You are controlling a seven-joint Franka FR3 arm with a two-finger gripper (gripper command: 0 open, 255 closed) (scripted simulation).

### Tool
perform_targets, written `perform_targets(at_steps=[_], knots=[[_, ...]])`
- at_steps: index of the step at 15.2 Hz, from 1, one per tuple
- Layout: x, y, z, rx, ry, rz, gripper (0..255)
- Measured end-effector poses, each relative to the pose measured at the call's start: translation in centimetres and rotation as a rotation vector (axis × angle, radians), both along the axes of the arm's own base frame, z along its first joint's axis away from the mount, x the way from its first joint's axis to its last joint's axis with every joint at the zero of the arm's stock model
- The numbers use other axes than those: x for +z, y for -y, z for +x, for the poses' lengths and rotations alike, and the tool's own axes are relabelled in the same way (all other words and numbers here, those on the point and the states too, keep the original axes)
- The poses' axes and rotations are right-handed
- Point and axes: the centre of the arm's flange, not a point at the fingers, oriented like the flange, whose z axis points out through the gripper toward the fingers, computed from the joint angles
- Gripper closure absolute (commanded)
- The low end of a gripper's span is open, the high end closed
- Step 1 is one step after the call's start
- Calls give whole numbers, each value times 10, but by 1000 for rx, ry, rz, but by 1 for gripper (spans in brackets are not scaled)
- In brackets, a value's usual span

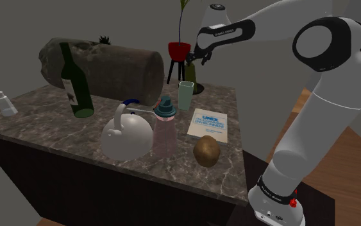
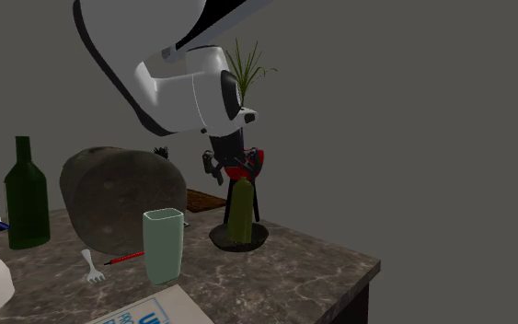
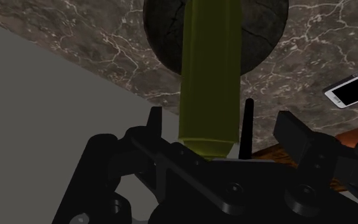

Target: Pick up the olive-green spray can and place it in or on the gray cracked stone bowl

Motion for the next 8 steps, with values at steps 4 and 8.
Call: perform_targets(at_steps=[4, 8], knots=[[35, -9, -16, 0, 1, 0, 0], [39, -12, -18, 0, 0, 0, 0]])
